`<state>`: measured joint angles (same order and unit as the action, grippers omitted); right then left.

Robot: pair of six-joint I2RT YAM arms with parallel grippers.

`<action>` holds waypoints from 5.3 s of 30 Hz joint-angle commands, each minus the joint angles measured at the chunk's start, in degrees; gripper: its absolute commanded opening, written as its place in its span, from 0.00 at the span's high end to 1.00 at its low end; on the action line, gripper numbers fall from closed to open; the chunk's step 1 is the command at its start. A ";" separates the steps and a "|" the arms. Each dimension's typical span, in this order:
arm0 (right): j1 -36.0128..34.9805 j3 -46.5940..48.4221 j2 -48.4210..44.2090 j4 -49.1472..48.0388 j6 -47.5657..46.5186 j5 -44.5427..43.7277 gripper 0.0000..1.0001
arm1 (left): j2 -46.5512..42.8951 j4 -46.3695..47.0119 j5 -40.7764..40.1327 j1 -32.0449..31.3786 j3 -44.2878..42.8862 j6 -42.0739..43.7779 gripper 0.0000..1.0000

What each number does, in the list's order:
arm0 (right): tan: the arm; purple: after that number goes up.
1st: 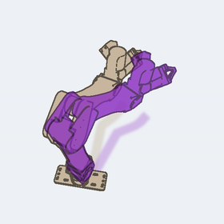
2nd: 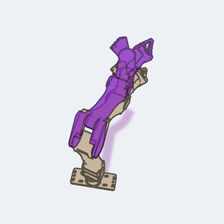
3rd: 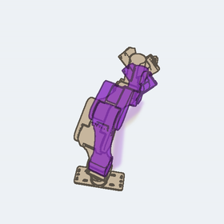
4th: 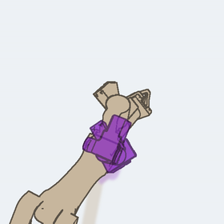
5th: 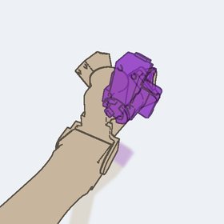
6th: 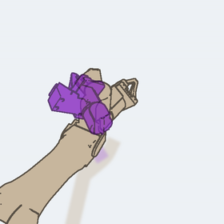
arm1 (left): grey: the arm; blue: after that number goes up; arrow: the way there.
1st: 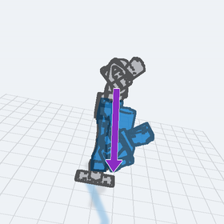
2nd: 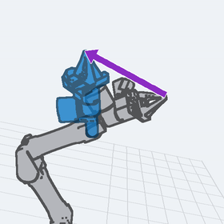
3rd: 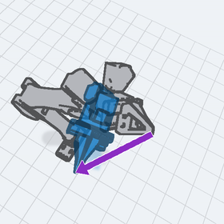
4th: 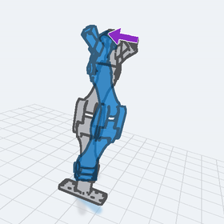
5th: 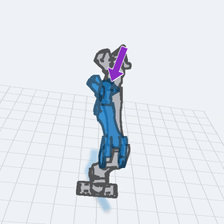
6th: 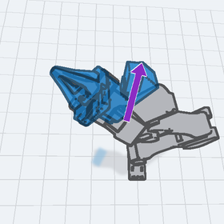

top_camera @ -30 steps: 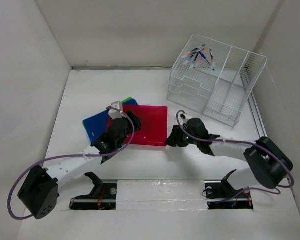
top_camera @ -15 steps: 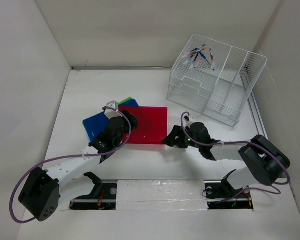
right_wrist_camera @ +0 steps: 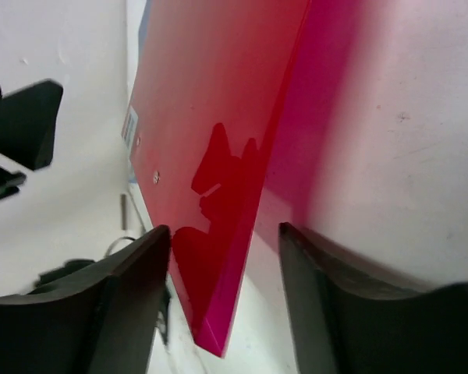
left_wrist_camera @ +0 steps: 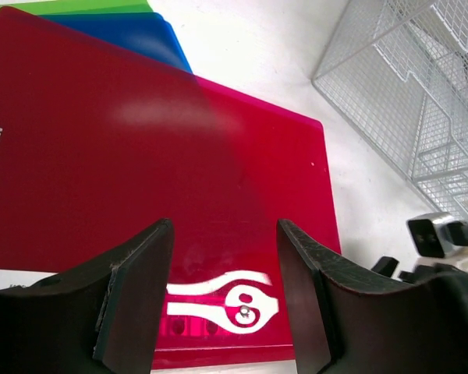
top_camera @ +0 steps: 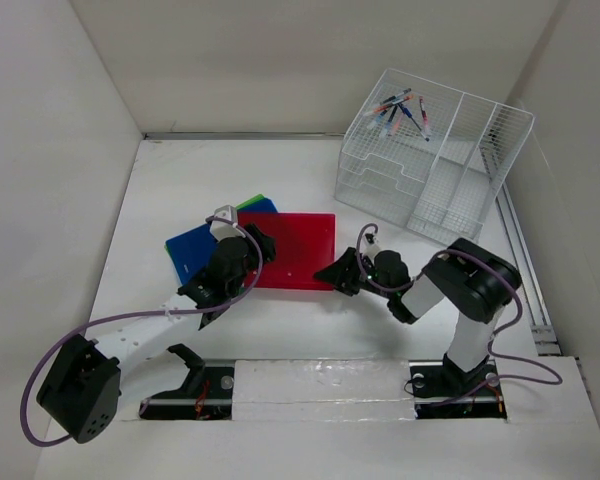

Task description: Organize the desk

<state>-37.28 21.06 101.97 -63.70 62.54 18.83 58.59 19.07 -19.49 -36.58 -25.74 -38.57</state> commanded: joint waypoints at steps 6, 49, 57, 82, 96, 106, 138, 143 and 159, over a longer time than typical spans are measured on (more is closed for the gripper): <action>-0.60 4.34 10.53 -20.41 10.23 1.74 0.78 | -1.54 3.43 0.59 0.19 1.04 -0.19 0.50; 7.22 107.17 -33.60 131.19 -42.86 -63.73 1.00 | -18.69 15.64 17.46 -1.74 7.01 1.83 0.50; 7.74 103.85 -32.01 132.70 -42.86 -67.17 1.00 | -19.47 16.44 18.96 -2.26 8.68 2.27 0.50; 30.42 84.24 -25.51 110.81 -49.27 -38.79 1.00 | -17.37 18.37 16.85 -2.27 9.74 2.71 0.49; 32.97 79.85 -25.15 111.43 -45.76 -34.74 1.00 | -16.67 19.25 16.94 -2.27 10.00 2.36 0.49; 32.36 74.39 -33.51 111.87 -44.44 -34.91 1.00 | -16.40 20.22 18.61 -2.27 10.18 1.83 0.49; 40.44 75.45 -26.74 105.72 -42.86 -29.38 1.00 | -16.66 20.13 18.26 -2.27 10.36 2.00 0.49; 40.44 71.32 -27.70 104.57 -42.24 -27.01 1.00 | -16.14 20.39 18.60 -2.27 10.27 1.83 0.49; 37.36 68.15 -31.39 107.73 -42.07 -29.82 1.00 | -15.52 21.10 19.13 -2.27 10.36 1.48 0.49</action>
<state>0.80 89.03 72.75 44.60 20.32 -10.68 42.81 36.62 -1.45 -38.57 -15.62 -36.73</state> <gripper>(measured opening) 0.026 0.506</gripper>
